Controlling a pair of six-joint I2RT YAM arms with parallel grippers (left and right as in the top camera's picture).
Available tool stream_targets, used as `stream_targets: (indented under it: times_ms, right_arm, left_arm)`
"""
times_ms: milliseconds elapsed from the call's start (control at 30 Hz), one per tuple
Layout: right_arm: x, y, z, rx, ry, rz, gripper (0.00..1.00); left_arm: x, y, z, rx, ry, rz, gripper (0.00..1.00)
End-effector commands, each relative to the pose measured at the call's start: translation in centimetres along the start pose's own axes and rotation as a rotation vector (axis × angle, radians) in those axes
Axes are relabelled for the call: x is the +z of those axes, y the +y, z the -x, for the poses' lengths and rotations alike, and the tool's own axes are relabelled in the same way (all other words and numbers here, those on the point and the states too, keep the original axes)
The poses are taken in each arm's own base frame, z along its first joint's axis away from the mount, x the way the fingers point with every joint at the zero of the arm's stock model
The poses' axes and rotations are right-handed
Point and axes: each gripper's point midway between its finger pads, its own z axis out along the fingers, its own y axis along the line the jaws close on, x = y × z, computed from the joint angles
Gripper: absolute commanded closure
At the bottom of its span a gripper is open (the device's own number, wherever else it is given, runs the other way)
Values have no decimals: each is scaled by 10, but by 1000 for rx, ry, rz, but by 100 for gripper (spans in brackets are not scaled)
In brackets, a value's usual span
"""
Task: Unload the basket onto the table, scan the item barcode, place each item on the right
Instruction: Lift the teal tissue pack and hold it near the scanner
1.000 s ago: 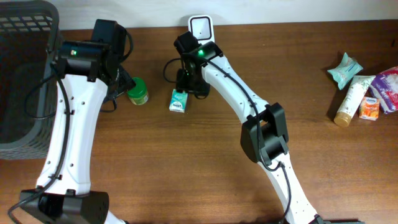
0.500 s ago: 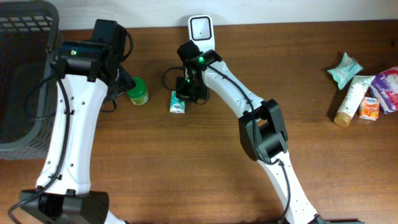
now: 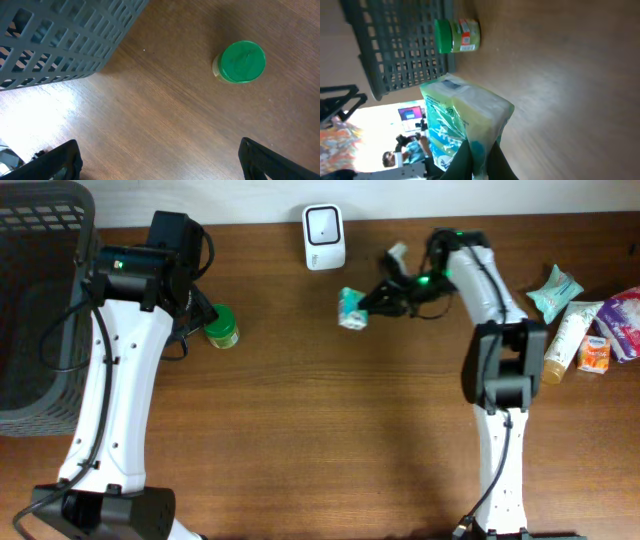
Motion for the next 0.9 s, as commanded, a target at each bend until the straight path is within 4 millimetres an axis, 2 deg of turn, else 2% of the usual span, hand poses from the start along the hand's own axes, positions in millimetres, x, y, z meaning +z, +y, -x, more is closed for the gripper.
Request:
stream_targets:
  times_ms: [0, 100, 167, 300, 333, 467, 533, 633, 767, 867]
  right_arm:
    - [-18, 4, 1, -200, -38, 42, 96]
    - [-14, 8, -9, -377, -15, 52, 96]
    - [-8, 18, -16, -471, -5, 91, 96]
    - [-14, 50, -19, -490, -43, 163, 96]
    - [-16, 60, -21, -499, -42, 163, 96]
    - [-26, 119, -33, -625, -53, 153, 96]
    - [-35, 153, -42, -690, -66, 144, 96]
    - [-45, 192, -58, -719, -79, 137, 96]
    - [-47, 229, -75, -742, -85, 167, 96]
    - [-43, 243, -78, -750, -93, 229, 96]
  left_arm:
    - [-1, 2, 1, 11, -9, 6, 1]
    - [-1, 2, 1, 11, -9, 6, 1]
    - [-1, 2, 1, 11, -9, 6, 1]
    - [-1, 2, 1, 11, -9, 6, 1]
    - [-1, 2, 1, 11, -9, 6, 1]
    - [-1, 2, 1, 11, -9, 6, 1]
    - [-1, 2, 1, 11, -9, 6, 1]
    - [-1, 2, 1, 11, -9, 6, 1]
    - [-1, 2, 1, 11, -9, 6, 1]
    - [-1, 2, 1, 11, -9, 6, 1]
